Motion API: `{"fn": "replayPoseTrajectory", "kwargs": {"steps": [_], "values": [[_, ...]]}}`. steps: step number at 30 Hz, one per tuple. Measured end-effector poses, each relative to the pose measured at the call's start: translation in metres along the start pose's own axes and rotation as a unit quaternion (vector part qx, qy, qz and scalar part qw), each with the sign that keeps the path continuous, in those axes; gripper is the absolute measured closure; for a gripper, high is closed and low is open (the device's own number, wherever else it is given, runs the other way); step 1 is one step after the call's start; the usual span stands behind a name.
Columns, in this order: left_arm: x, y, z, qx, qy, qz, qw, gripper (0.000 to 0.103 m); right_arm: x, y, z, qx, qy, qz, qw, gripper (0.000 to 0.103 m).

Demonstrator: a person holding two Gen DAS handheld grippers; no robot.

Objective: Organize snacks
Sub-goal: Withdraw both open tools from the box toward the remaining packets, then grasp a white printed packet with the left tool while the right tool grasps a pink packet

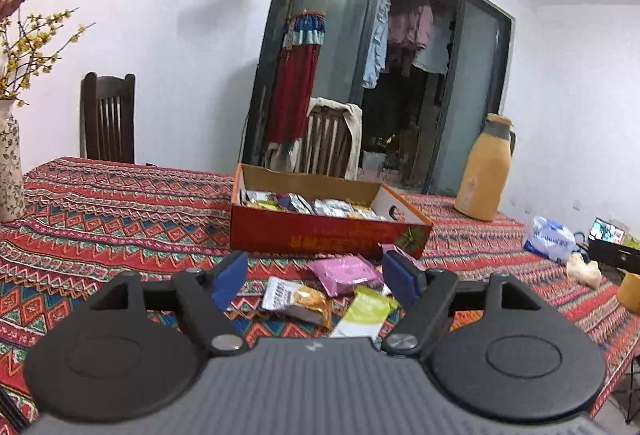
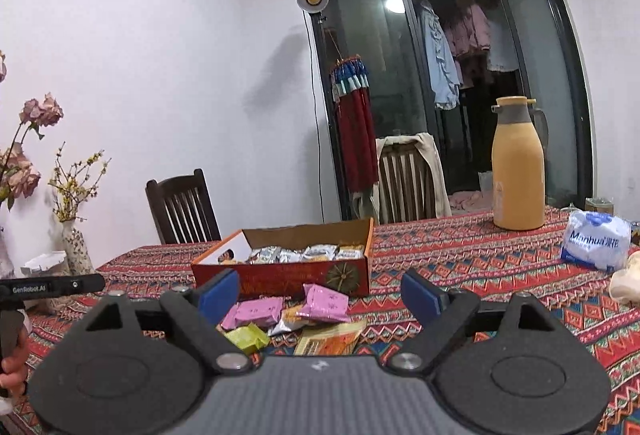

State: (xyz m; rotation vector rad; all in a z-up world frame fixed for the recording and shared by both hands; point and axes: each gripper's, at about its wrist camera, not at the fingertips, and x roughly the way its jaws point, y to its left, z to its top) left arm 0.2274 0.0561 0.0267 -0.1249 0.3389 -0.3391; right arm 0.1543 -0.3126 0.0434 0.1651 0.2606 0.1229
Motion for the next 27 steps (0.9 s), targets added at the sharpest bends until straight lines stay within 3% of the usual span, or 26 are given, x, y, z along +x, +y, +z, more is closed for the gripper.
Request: {"fn": "replayPoseTrajectory", "kwargs": {"steps": [10, 18, 25, 27], "values": [[0.016, 0.012, -0.02, -0.012, 0.029, -0.002, 0.9995, 0.022, 0.03, 0.007, -0.017, 0.011, 0.034, 0.016, 0.999, 0.015], [0.044, 0.031, -0.02, -0.013, 0.054, -0.002, 0.9985, 0.022, 0.071, 0.023, -0.025, -0.034, 0.074, 0.0, 0.997, 0.015], [0.087, 0.038, -0.026, -0.01, 0.098, -0.03, 0.9946, 0.019, 0.116, 0.017, -0.04, -0.03, 0.139, 0.01, 0.99, 0.018], [0.108, 0.037, -0.026, -0.003, 0.119, -0.036, 0.9923, 0.019, 0.134, 0.016, -0.039, -0.026, 0.149, 0.009, 0.988, 0.023]]}}
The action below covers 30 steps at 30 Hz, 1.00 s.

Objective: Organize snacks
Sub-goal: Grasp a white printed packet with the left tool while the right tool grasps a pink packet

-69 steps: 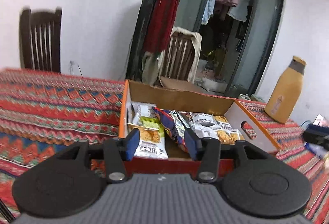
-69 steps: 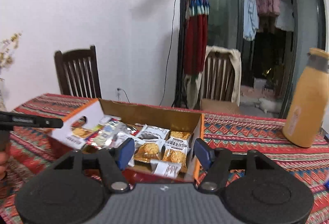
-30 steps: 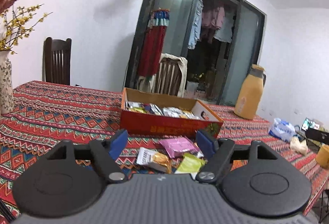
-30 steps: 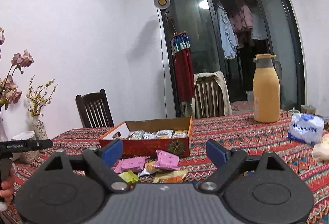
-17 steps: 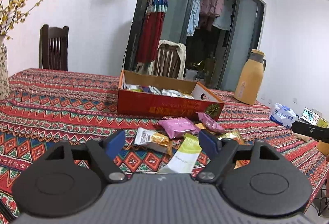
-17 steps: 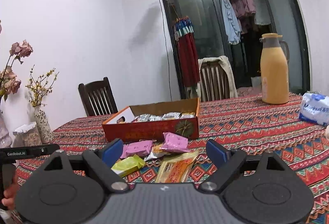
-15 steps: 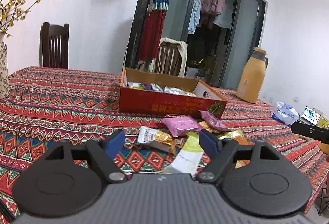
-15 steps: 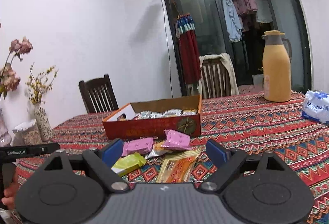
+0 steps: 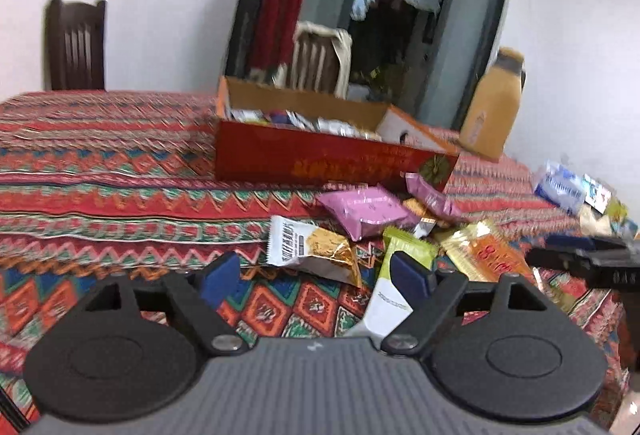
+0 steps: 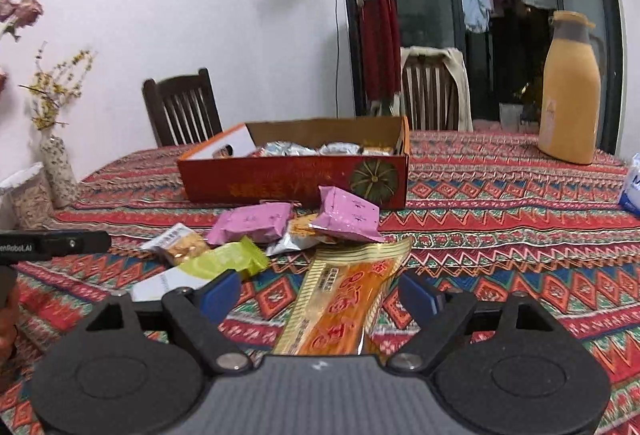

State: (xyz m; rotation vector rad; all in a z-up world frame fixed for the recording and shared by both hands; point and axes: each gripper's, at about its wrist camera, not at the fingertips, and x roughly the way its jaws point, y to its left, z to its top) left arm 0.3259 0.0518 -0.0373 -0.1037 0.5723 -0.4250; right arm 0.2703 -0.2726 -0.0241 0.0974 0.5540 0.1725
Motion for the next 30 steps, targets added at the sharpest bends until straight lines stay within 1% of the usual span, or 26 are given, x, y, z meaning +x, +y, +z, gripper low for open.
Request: {"fn": "replayPoseTrajectory", "kwargs": {"steps": [3, 6, 9, 11, 12, 14, 15, 16, 17, 18, 19, 20, 21, 24, 25, 26, 27, 30], "values": [[0.029, 0.002, 0.007, 0.009, 0.027, 0.011, 0.9995, 0.019, 0.028, -0.007, 0.015, 0.019, 0.006, 0.012, 1.0, 0.028], [0.051, 0.001, 0.013, 0.018, 0.038, -0.006, 0.9991, 0.016, 0.058, -0.014, 0.032, 0.029, 0.012, 0.008, 0.999, 0.032], [0.069, 0.0, 0.016, 0.025, 0.057, -0.015, 0.998, 0.016, 0.088, -0.021, 0.045, 0.044, 0.025, 0.015, 0.999, 0.034], [0.078, 0.0, 0.016, 0.025, 0.069, -0.017, 0.9972, 0.016, 0.107, -0.024, 0.052, 0.047, 0.034, 0.017, 0.998, 0.034], [0.081, -0.001, 0.017, 0.027, 0.069, -0.02, 0.9971, 0.016, 0.117, -0.025, 0.054, 0.049, 0.041, 0.014, 0.998, 0.034], [0.084, -0.003, 0.018, 0.042, 0.073, -0.031, 0.996, 0.017, 0.135, -0.029, 0.057, 0.053, 0.058, 0.007, 0.997, 0.034], [0.084, -0.004, 0.018, 0.048, 0.073, -0.028, 0.9958, 0.024, 0.141, -0.032, 0.058, 0.057, 0.066, 0.003, 0.996, 0.034], [0.083, -0.006, 0.017, 0.055, 0.07, -0.018, 0.9959, 0.038, 0.145, -0.034, 0.058, 0.062, 0.07, 0.004, 0.996, 0.034], [0.082, -0.007, 0.016, 0.064, 0.068, -0.011, 0.9955, 0.043, 0.149, -0.037, 0.059, 0.066, 0.072, 0.006, 0.995, 0.037], [0.081, -0.009, 0.016, 0.071, 0.067, -0.006, 0.9952, 0.052, 0.152, -0.04, 0.059, 0.07, 0.075, 0.01, 0.995, 0.042], [0.08, -0.009, 0.015, 0.073, 0.067, -0.006, 0.995, 0.059, 0.153, -0.042, 0.059, 0.075, 0.077, 0.018, 0.994, 0.043], [0.078, -0.009, 0.015, 0.073, 0.067, -0.009, 0.995, 0.062, 0.153, -0.042, 0.058, 0.073, 0.077, 0.019, 0.994, 0.043], [0.077, -0.01, 0.014, 0.073, 0.066, -0.006, 0.9952, 0.062, 0.152, -0.04, 0.058, 0.066, 0.075, 0.018, 0.995, 0.043], [0.068, -0.012, 0.013, 0.077, 0.049, 0.01, 0.9958, 0.064, 0.141, -0.033, 0.058, 0.043, 0.057, 0.02, 0.997, 0.043], [0.064, -0.012, 0.014, 0.073, 0.042, 0.016, 0.9963, 0.071, 0.136, -0.031, 0.059, 0.038, 0.05, 0.025, 0.998, 0.043], [0.058, -0.012, 0.016, 0.064, 0.035, 0.019, 0.9972, 0.072, 0.127, -0.029, 0.059, 0.034, 0.041, 0.029, 0.998, 0.043], [0.052, -0.012, 0.018, 0.054, 0.03, 0.02, 0.9979, 0.082, 0.119, -0.028, 0.06, 0.029, 0.032, 0.033, 0.999, 0.043], [0.027, -0.016, 0.02, 0.034, 0.014, 0.026, 0.999, 0.083, 0.085, -0.018, 0.053, 0.012, 0.009, 0.043, 0.999, 0.043]]}}
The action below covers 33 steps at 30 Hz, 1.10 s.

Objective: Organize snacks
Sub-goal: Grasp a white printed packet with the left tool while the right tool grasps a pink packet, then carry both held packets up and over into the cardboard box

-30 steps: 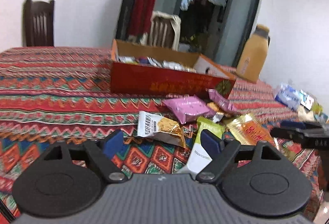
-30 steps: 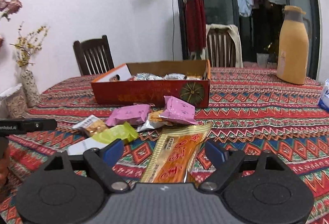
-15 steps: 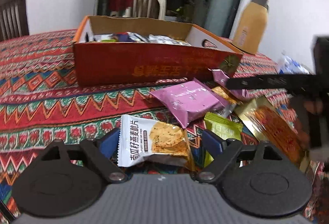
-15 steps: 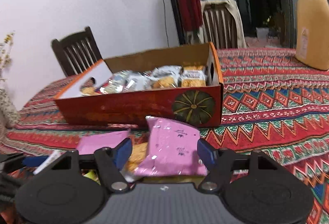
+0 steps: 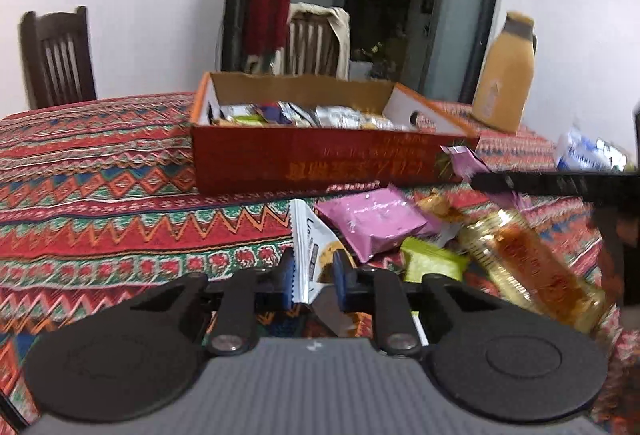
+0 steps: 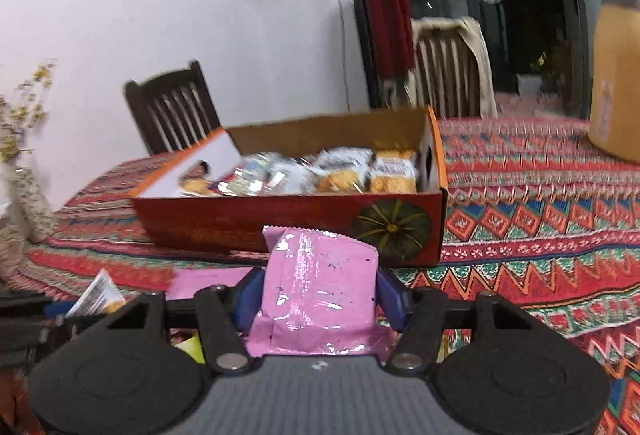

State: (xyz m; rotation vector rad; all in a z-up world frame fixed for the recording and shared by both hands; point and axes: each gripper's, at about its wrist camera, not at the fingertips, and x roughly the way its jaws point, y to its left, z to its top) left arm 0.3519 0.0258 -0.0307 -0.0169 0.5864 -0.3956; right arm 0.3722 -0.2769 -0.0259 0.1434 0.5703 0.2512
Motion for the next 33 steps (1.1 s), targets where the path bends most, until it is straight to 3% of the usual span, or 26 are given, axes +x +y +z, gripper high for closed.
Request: {"fn": "replayPoseTrajectory", "kwargs": {"steps": [6, 10, 16, 24, 33], "values": [[-0.057, -0.026, -0.011, 0.005, -0.045, 0.012, 0.9989, 0.085, -0.071, 0.019, -0.035, -0.029, -0.023, 0.012, 0.999, 0.043], [-0.099, -0.05, -0.022, 0.01, -0.076, -0.009, 0.997, 0.085, -0.117, 0.03, -0.057, -0.047, -0.034, 0.01, 0.998, 0.043], [-0.132, -0.075, -0.036, 0.016, -0.087, -0.032, 0.9956, 0.085, -0.163, 0.03, -0.077, -0.046, -0.051, -0.006, 0.998, 0.043], [-0.158, -0.083, -0.036, 0.024, -0.116, -0.032, 0.9925, 0.085, -0.187, 0.033, -0.079, -0.049, -0.071, -0.01, 0.996, 0.043], [-0.145, -0.071, -0.022, 0.013, -0.121, -0.036, 0.9919, 0.085, -0.184, 0.035, -0.073, -0.048, -0.077, -0.015, 0.996, 0.043]]}}
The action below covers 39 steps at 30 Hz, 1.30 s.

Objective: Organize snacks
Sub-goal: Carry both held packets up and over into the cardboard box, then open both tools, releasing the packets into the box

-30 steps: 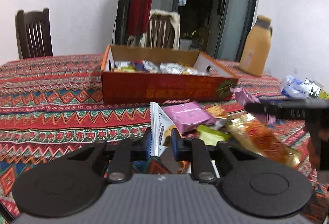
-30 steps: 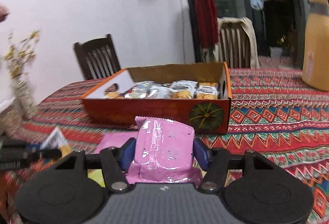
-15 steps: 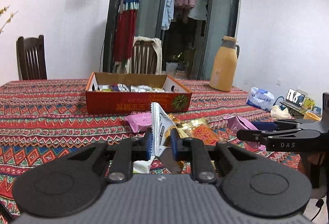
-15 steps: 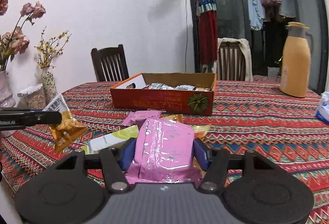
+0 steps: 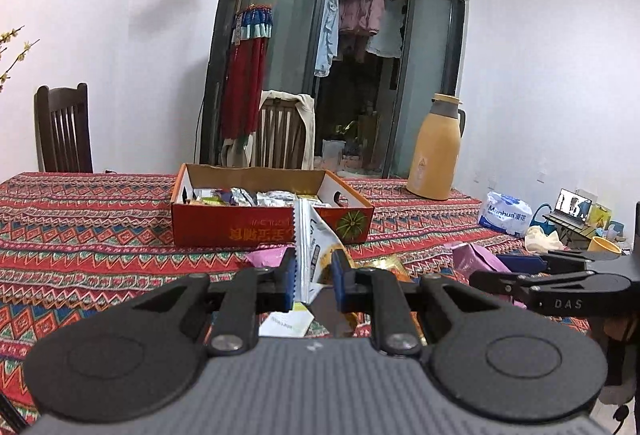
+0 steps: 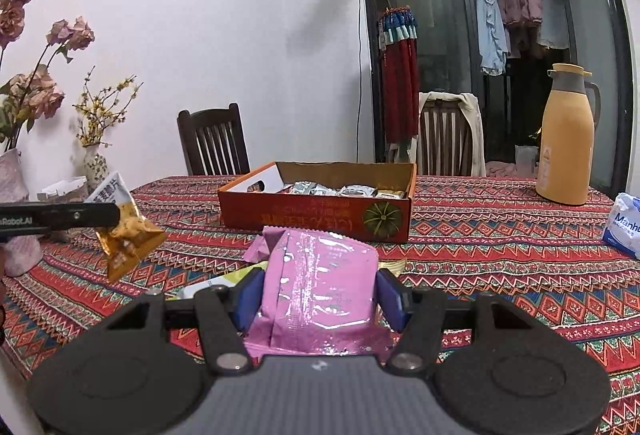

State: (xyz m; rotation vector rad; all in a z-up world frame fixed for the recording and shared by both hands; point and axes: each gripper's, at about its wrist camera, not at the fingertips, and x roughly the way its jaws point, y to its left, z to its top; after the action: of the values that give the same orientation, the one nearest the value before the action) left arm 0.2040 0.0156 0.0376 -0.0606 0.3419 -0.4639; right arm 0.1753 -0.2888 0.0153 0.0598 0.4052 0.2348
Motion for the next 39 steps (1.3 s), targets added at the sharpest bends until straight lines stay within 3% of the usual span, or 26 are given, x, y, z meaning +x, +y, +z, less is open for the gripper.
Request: {"fn": "replayPoseTrajectory", "kwargs": {"steps": [12, 18, 21, 27, 31, 36, 38, 39], "values": [[0.056, 0.03, 0.018, -0.008, 0.002, 0.003, 1.0, 0.085, 0.041, -0.016, 0.016, 0.008, 0.005, -0.004, 1.0, 0.043], [0.107, 0.06, 0.049, -0.021, 0.003, 0.016, 0.9996, 0.085, 0.09, -0.021, 0.065, -0.012, -0.018, 0.022, 1.0, 0.043], [0.148, 0.088, 0.074, -0.057, 0.02, -0.009, 0.9982, 0.085, 0.137, -0.035, 0.102, -0.009, -0.018, 0.024, 1.0, 0.043], [0.229, 0.128, 0.104, -0.073, 0.042, 0.029, 0.996, 0.085, 0.25, -0.06, 0.144, -0.002, 0.04, -0.006, 0.999, 0.043], [0.279, 0.151, 0.099, -0.087, 0.079, 0.058, 0.9913, 0.085, 0.313, -0.061, 0.14, -0.028, 0.092, -0.033, 0.995, 0.043], [0.316, 0.171, 0.084, -0.119, 0.111, 0.084, 0.983, 0.084, 0.354, -0.057, 0.128, -0.05, 0.132, -0.052, 0.989, 0.043], [0.321, 0.168, 0.078, -0.105, 0.113, 0.077, 0.9851, 0.078, 0.361, -0.056, 0.123, -0.061, 0.136, -0.059, 0.987, 0.042], [0.322, 0.166, 0.075, -0.096, 0.112, 0.077, 0.9861, 0.067, 0.364, -0.055, 0.121, -0.066, 0.139, -0.063, 0.986, 0.038]]}}
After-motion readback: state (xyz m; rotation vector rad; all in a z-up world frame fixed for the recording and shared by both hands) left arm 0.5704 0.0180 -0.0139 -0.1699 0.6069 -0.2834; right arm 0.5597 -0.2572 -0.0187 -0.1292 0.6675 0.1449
